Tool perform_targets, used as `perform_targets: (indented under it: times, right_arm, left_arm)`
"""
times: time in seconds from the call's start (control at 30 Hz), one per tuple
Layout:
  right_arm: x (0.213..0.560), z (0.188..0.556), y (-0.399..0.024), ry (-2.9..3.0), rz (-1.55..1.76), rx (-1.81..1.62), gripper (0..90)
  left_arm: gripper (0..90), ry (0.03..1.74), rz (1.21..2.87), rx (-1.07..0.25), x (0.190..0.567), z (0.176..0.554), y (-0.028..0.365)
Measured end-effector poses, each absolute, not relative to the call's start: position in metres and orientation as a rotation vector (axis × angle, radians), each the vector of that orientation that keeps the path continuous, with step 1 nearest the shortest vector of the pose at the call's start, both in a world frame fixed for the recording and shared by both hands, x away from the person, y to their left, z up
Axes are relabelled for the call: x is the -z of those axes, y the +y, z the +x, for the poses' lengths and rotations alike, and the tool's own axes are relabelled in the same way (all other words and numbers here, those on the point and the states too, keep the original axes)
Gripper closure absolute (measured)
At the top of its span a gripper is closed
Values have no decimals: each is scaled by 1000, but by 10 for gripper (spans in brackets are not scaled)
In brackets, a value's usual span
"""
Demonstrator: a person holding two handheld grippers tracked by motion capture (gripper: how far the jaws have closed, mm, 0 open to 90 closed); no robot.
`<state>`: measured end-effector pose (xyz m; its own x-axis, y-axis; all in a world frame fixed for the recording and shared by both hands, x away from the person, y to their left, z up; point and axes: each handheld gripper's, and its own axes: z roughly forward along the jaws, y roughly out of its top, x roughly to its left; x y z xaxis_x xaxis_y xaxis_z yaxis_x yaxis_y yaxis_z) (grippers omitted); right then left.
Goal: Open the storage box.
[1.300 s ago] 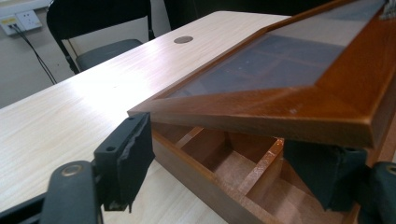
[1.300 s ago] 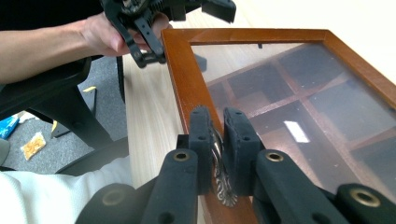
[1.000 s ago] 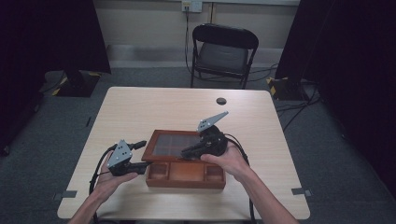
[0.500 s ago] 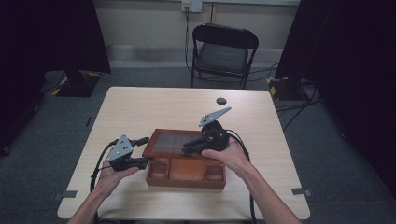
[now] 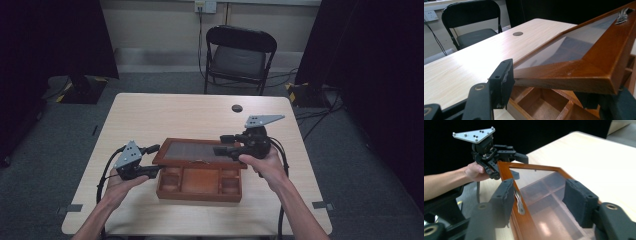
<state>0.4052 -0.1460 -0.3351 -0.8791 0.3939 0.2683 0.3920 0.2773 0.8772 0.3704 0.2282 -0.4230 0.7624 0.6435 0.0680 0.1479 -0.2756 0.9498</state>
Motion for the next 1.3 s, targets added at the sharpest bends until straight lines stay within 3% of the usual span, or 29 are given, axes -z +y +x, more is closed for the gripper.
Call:
perform_targets:
  times: [0.3,0.57,1.3]
  right_arm:
    - [341,390,-185,2360,812,-1801,303]
    - [353,381,-193,2334,804,-1800,285]
    - [384,383,-195,2286,798,-1739,317]
  left_arm:
    - [367,639,1789,-507,420,376,229]
    - [378,648,1786,-495,413,383,229]
    - [368,668,1788,-461,409,392,226]
